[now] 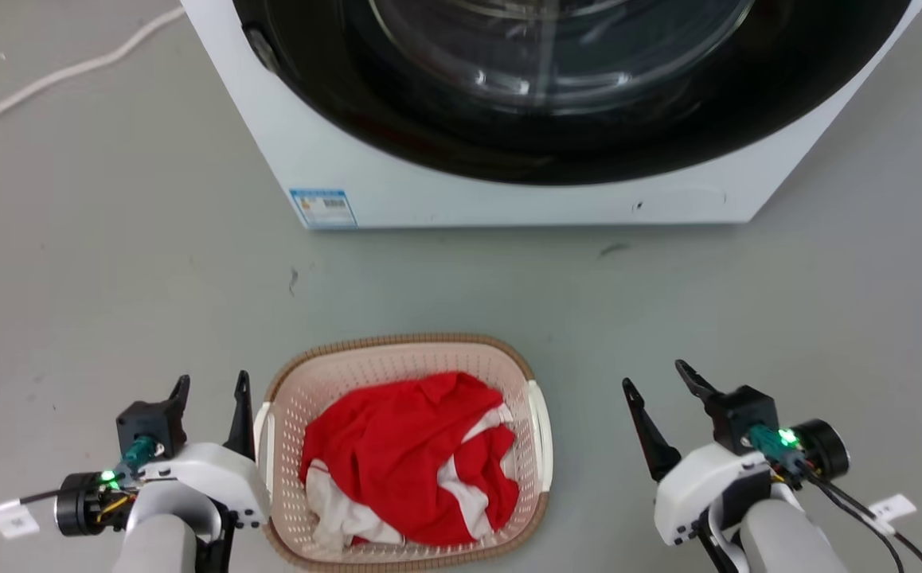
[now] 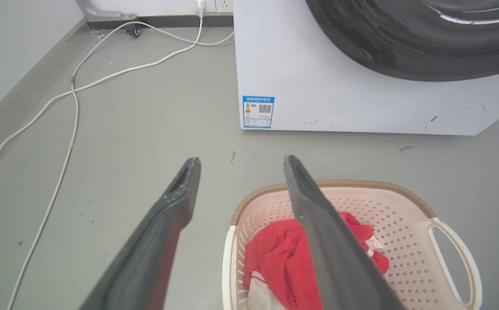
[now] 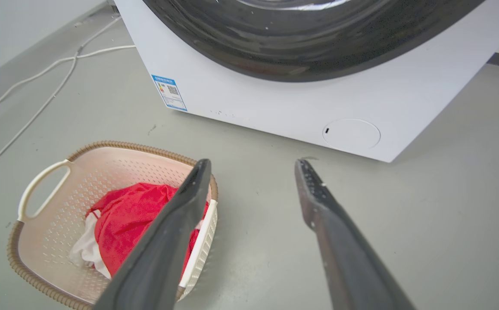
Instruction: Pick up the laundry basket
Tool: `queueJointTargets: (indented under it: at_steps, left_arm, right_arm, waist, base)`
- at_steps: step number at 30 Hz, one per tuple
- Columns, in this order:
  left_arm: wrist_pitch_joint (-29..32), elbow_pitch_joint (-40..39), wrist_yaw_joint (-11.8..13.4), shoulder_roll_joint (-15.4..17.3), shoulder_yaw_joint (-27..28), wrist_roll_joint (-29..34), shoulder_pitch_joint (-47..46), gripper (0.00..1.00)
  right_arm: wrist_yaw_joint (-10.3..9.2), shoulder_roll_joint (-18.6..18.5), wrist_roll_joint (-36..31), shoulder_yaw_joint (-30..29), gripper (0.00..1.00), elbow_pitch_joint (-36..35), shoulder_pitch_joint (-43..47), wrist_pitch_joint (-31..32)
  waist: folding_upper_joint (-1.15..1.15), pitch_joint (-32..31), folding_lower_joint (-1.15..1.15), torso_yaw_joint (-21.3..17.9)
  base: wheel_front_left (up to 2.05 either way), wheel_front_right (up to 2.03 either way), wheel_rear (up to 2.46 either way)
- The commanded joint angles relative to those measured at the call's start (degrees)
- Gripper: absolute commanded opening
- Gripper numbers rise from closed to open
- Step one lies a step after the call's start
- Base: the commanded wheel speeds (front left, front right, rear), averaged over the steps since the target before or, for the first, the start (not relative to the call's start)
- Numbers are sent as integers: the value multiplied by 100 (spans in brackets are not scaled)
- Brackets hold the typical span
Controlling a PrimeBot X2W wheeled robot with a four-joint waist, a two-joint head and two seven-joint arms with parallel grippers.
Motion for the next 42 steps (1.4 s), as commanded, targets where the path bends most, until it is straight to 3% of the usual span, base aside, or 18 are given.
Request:
queueJointTargets:
  at_steps: [1, 17, 26, 42]
  left_arm:
    - [-16, 26, -13, 15, 7, 6, -92, 100]
    - [-16, 1568, -120, 323, -276, -115, -1236, 100]
    - [-16, 2207, -133, 398, -469, -211, -1678, 100]
    - [-16, 2891, -131, 449, -866, -371, -2295, 100]
  right_arm:
    - [-4, -7, 16, 22, 100, 40, -125, -14]
    - [-4, -8, 796, 1195, 100, 1804, -1604, -13]
    - [-4, -7, 1384, 1972, 100, 2279, -2104, -13]
    - [-4, -7, 2023, 2718, 100, 2786, -2691, -13]
  waist:
    - [0, 212, -1, 2]
    - [0, 1479, -1, 70]
    - [0, 1976, -1, 118]
    - [0, 2707, -1, 267]
  base:
    - [0, 0, 0]
    - [0, 0, 0]
    - [0, 0, 0]
    - [0, 0, 0]
